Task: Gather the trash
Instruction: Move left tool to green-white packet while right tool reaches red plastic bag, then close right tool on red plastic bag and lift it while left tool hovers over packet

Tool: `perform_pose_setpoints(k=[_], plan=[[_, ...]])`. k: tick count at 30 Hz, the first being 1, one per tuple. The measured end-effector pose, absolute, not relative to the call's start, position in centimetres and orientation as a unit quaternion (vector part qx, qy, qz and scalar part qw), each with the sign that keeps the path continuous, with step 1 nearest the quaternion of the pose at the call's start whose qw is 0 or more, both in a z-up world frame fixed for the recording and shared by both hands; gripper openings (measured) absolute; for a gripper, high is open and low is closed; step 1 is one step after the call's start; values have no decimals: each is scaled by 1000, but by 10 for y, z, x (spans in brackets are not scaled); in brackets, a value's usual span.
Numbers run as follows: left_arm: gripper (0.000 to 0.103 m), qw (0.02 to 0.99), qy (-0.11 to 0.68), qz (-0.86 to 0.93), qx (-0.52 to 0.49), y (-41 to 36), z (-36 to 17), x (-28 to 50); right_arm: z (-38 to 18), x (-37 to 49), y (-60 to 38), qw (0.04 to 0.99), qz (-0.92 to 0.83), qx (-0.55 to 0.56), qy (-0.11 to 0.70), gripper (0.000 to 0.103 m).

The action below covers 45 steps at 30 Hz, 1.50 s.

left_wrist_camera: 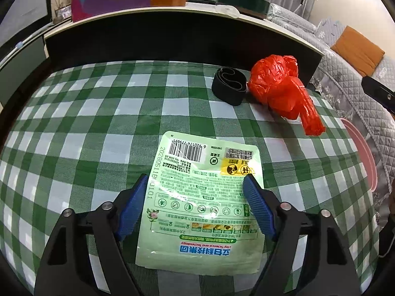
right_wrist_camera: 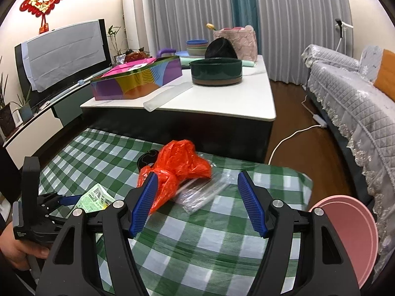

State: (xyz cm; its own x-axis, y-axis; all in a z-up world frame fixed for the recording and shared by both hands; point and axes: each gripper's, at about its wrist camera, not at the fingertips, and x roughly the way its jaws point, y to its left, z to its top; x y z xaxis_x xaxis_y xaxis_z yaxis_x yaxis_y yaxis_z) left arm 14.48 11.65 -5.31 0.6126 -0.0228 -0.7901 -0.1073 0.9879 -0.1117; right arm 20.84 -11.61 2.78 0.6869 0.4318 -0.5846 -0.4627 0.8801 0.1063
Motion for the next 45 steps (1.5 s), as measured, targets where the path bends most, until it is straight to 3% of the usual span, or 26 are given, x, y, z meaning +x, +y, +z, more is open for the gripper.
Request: perform_pose_setpoints(k=[2, 6, 8, 15, 17, 19, 28, 31, 33, 35, 38, 45], plan=[[63, 895, 439, 23, -76, 117, -52, 147, 24, 211, -113, 915, 248, -21, 318, 67], [56, 895, 438, 21, -86, 119, -51, 152, 17, 217, -108, 910, 253, -15, 327, 68], [45, 895, 437, 18, -91, 120, -51, 153, 14, 219, -108, 909, 255, -13, 330, 69], [23, 893, 434, -5, -117, 124, -50, 155, 1, 229, -97, 897, 269, -7, 351, 72], [8, 893, 432, -9, -123, 125, -49, 155, -3, 231, -90, 893, 276, -8, 356, 73], [0, 894, 430, -10, -123, 125, -47, 155, -7, 232, -84, 889, 283, -10, 359, 74], [0, 903, 409, -24, -133, 127, -36, 153, -20, 236, -62, 876, 302, -18, 376, 75], [2, 905, 404, -31, -134, 126, -35, 154, -24, 238, -57, 873, 303, -25, 382, 66], [8, 905, 403, -36, -131, 122, -35, 155, -26, 239, -55, 870, 304, -29, 388, 51], [26, 906, 401, -39, -130, 120, -35, 156, -29, 241, -55, 865, 308, -30, 396, 27], [41, 908, 400, -39, -117, 113, -35, 158, -29, 239, -56, 865, 306, -37, 395, 16], [66, 900, 418, -28, -120, 112, -39, 161, -14, 237, -71, 877, 293, -32, 380, 7]])
